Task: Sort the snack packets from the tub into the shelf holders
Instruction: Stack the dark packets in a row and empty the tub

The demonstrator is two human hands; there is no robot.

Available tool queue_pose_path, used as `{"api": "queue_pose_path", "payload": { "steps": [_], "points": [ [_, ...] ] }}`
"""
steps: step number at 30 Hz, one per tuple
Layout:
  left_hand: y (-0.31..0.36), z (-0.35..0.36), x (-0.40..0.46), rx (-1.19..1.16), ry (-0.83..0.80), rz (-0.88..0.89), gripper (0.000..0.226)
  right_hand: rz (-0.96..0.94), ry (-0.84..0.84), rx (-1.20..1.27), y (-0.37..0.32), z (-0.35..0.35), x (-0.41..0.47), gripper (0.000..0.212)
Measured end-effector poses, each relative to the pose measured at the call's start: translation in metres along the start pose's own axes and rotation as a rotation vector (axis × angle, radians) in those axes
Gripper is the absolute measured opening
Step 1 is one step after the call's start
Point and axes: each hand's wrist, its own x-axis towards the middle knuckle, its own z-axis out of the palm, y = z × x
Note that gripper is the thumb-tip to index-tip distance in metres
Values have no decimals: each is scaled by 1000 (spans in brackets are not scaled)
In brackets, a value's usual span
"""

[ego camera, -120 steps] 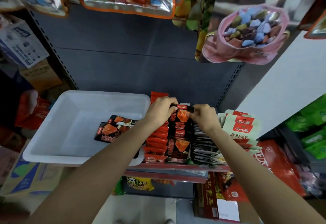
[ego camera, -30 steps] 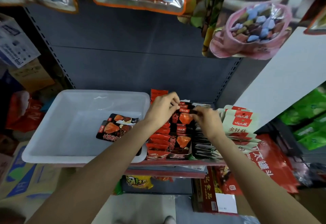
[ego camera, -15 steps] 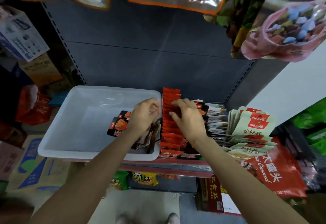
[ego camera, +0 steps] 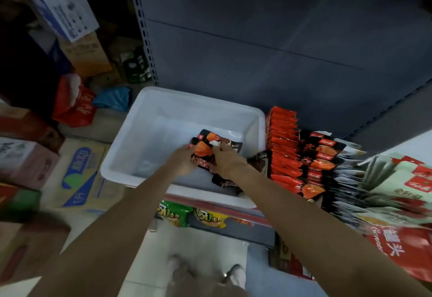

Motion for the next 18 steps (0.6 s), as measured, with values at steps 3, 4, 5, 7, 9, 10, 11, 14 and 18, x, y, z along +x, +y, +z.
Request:
{"api": "queue_pose_path", "payload": {
  "steps": [3,4,5,7,9,10,11,14,18],
  "points": [
    [-8,2,1,211,-104,-40,64,62,-18,-64,-5,10,6,74],
    [-7,1,1,214,-81,-55,60,74,29,-90,-8,11,7,79],
    [-7,2,5,176,-25,-62,54,91,86,-129,-11,12,8,82],
    [-7,3,8,-6,81,-86,40,158,168,-190,-17,14,10,76],
    [-5,-1,6,-220,143,-96,30,217,163,-152,-19,12,14,55],
    [-4,-5,2,-302,162,-97,28,210,147,-63,-18,9,16,47],
    [-4,-8,2,-379,175,-96,29,180,128,68,-16,4,17,45],
    [-2,-20,-4,-558,171,-106,54,67,69,377,-13,-24,10,37],
    [11,-34,-17,-828,163,-89,88,-12,157,642,-3,-51,-5,14]
  ]
}}
